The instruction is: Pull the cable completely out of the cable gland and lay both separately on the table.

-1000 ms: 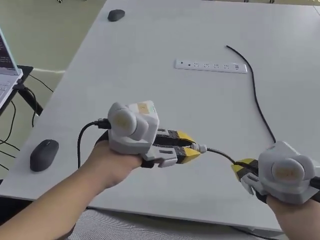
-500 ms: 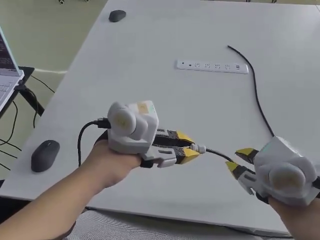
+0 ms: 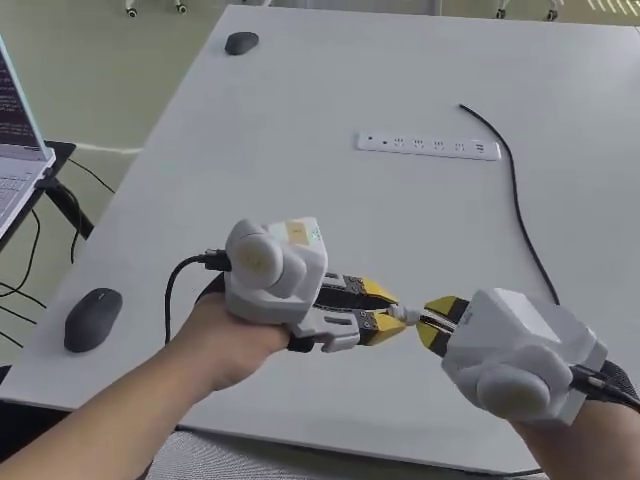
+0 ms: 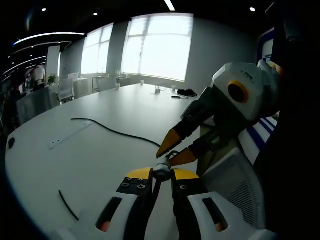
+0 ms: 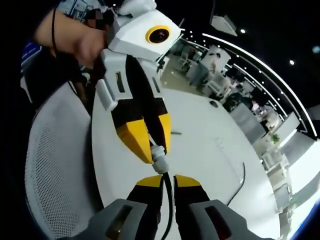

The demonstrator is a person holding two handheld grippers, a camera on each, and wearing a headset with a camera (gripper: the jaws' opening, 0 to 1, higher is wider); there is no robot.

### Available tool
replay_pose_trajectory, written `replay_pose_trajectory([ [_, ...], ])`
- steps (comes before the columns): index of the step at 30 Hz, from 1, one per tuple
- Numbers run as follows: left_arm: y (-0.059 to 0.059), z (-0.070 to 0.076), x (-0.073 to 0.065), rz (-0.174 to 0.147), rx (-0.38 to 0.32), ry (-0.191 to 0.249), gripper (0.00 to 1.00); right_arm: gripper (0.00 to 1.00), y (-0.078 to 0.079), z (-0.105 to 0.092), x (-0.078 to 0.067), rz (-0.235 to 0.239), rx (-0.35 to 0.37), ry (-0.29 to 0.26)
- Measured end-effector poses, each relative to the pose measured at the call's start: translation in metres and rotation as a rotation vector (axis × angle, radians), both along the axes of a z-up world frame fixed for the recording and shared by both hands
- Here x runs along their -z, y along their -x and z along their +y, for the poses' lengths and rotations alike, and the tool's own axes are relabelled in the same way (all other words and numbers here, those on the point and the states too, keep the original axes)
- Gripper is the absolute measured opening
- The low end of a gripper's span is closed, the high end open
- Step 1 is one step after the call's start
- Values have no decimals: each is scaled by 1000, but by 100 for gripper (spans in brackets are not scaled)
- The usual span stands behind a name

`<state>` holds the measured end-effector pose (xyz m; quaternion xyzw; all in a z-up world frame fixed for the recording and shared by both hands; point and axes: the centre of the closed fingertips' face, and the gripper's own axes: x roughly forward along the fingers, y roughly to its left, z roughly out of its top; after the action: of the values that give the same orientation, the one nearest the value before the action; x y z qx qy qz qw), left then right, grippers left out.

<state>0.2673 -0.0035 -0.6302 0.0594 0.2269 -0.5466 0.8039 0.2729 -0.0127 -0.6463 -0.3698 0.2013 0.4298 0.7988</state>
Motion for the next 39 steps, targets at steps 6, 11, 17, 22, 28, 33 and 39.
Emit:
replay_pose_trajectory([
  [6,0,-1,0,1,7,-2,15,1,1,-1,1,-13,-14,11],
  [11,2,-2,3,0,13,-12,15,0,2,-3,4,12,-2,-9],
  [17,2,-2,4,-10,14,-20,15,0,3,-4,7,55,36,-45],
  [22,2,0,4,-10,12,-18,15,0,1,-9,10,80,69,-69],
  [28,1,1,3,-13,11,-15,15,0,-2,-17,14,109,118,-97],
  [33,0,1,1,-12,6,-6,15,0,-7,-25,15,141,194,-148],
  [39,-2,2,0,-15,2,-3,15,0,-11,-34,21,170,255,-177],
])
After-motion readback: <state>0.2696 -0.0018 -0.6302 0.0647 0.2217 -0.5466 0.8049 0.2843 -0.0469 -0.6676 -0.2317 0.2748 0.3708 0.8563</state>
